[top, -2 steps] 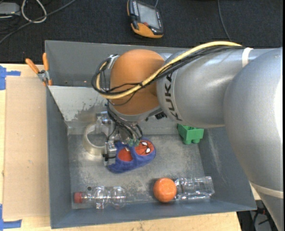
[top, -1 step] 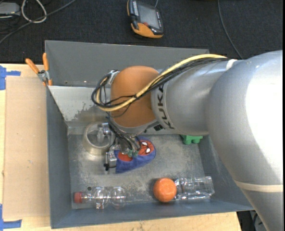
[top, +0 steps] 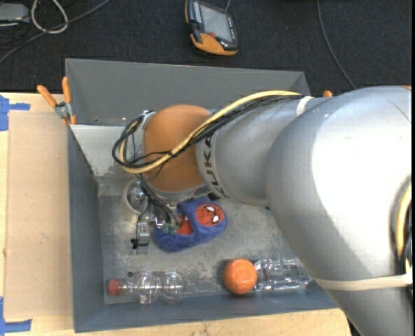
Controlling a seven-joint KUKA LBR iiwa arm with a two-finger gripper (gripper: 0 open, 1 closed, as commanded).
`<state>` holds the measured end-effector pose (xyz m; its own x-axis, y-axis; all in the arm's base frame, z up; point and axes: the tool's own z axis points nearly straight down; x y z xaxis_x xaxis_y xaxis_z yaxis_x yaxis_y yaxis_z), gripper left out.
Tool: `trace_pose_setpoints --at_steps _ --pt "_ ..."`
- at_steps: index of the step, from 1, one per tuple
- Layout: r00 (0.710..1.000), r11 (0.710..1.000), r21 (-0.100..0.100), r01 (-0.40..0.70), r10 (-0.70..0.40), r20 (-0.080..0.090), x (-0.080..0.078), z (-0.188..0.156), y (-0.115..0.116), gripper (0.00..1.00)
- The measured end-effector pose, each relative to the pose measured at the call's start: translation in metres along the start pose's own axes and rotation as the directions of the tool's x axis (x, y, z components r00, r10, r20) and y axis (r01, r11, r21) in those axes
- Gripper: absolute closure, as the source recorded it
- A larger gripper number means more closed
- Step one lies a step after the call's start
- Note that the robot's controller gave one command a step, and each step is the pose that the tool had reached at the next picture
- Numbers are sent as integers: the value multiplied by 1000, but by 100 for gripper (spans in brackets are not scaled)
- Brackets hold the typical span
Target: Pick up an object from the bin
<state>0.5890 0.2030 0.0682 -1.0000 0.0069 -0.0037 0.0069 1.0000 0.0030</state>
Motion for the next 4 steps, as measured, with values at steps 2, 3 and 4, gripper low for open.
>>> trace_pose_setpoints --at_steps 2,3,4 --pt "997 997 5 -82 82 -15 7 -1 -13 100" --pt "996 997 6 -82 82 -19 9 -11 -14 100" --pt "996 997 5 -82 82 -16 8 -32 -13 100"
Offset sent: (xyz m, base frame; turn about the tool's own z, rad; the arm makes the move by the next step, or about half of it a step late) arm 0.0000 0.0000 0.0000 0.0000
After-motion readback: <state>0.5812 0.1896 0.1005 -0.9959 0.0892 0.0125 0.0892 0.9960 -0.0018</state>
